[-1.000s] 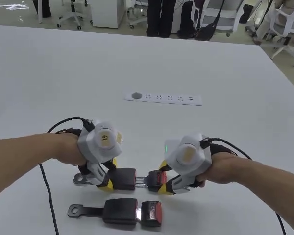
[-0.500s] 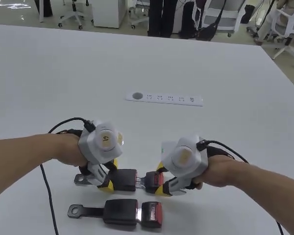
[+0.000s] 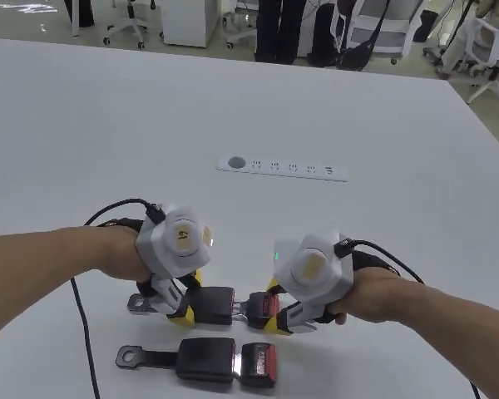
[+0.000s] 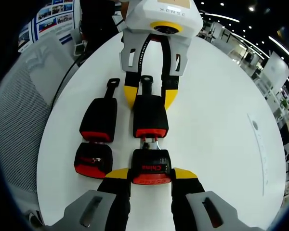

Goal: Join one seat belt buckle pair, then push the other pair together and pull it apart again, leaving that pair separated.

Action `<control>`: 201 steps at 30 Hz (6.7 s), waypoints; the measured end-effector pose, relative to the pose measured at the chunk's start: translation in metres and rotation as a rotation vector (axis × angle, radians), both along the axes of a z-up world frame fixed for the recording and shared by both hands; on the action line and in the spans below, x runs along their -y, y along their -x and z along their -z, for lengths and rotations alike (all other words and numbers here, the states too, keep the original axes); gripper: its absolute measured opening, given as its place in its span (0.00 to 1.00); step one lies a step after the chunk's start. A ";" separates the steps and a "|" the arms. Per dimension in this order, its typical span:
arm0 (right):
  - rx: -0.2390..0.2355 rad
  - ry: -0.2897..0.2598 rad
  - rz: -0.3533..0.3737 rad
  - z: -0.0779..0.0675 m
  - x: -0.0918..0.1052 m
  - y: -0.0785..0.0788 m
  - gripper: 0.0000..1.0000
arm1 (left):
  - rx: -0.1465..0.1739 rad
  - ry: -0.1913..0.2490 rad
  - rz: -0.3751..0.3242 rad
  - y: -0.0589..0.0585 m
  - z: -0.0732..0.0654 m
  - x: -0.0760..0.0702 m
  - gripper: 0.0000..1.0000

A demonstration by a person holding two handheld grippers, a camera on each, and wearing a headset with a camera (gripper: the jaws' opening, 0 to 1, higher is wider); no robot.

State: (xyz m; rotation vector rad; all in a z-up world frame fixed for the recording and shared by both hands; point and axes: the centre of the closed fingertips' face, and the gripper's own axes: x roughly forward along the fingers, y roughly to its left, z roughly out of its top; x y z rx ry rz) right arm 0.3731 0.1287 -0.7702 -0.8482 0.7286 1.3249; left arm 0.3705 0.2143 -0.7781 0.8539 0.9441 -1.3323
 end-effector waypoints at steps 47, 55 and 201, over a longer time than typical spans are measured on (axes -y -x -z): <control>0.011 0.023 -0.006 -0.003 -0.021 0.005 0.26 | 0.009 -0.017 0.014 0.000 0.004 -0.002 0.30; 0.014 0.020 -0.016 -0.002 -0.021 0.003 0.27 | 0.005 -0.025 0.015 0.000 0.004 -0.002 0.31; 0.065 -0.111 0.216 -0.029 0.102 0.029 0.62 | 0.070 0.310 -0.443 0.035 -0.031 -0.064 0.52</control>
